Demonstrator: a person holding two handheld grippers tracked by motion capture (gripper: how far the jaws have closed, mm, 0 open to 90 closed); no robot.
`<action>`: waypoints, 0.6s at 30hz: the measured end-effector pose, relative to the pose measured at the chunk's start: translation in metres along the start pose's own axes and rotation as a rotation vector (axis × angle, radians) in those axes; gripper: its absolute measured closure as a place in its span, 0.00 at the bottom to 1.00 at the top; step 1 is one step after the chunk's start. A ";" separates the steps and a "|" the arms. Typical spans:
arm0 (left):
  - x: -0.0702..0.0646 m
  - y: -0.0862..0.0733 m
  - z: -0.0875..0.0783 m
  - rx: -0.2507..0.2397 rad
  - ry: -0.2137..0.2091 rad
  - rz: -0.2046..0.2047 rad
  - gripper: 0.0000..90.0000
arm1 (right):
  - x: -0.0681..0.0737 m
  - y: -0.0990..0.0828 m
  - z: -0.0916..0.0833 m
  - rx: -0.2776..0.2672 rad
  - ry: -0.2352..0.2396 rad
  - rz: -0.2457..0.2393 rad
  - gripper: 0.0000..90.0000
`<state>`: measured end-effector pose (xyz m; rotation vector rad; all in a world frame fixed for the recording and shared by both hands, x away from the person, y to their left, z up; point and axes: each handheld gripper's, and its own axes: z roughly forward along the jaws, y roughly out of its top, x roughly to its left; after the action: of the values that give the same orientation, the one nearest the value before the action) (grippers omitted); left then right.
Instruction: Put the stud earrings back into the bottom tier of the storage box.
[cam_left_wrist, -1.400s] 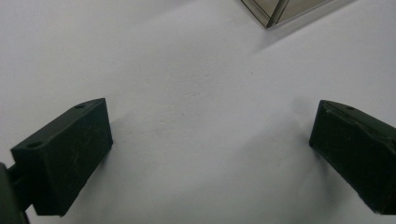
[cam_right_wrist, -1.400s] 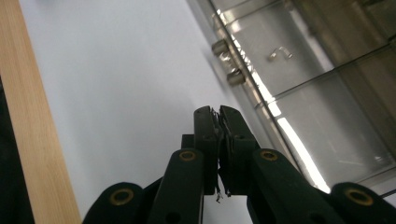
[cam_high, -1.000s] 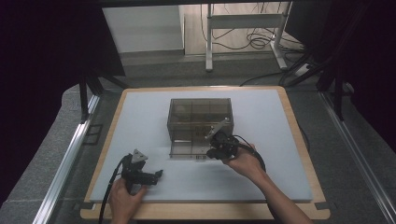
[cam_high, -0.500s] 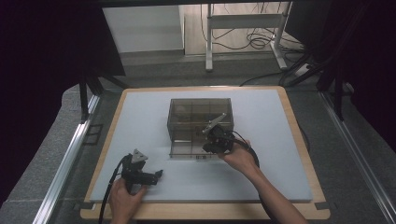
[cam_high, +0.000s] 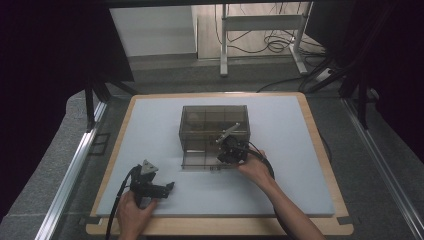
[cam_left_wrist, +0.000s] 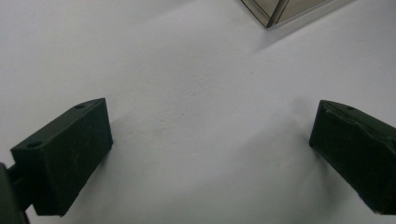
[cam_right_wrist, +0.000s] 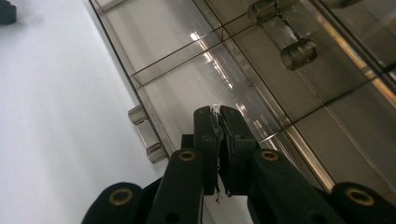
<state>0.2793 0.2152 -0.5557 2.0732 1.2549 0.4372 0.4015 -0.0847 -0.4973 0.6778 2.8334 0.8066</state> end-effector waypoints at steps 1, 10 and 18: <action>0.000 0.000 0.000 0.000 0.000 0.000 0.00 | 0.000 0.000 0.001 0.002 -0.001 -0.004 0.93; 0.000 0.000 0.000 0.000 0.000 0.000 0.00 | 0.000 0.002 0.010 0.023 -0.005 -0.016 0.93; 0.000 0.000 0.000 0.001 0.000 0.001 0.00 | 0.000 0.003 0.010 0.024 -0.012 -0.019 0.91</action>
<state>0.2793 0.2152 -0.5557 2.0743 1.2549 0.4373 0.4048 -0.0771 -0.5041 0.6559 2.8388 0.7644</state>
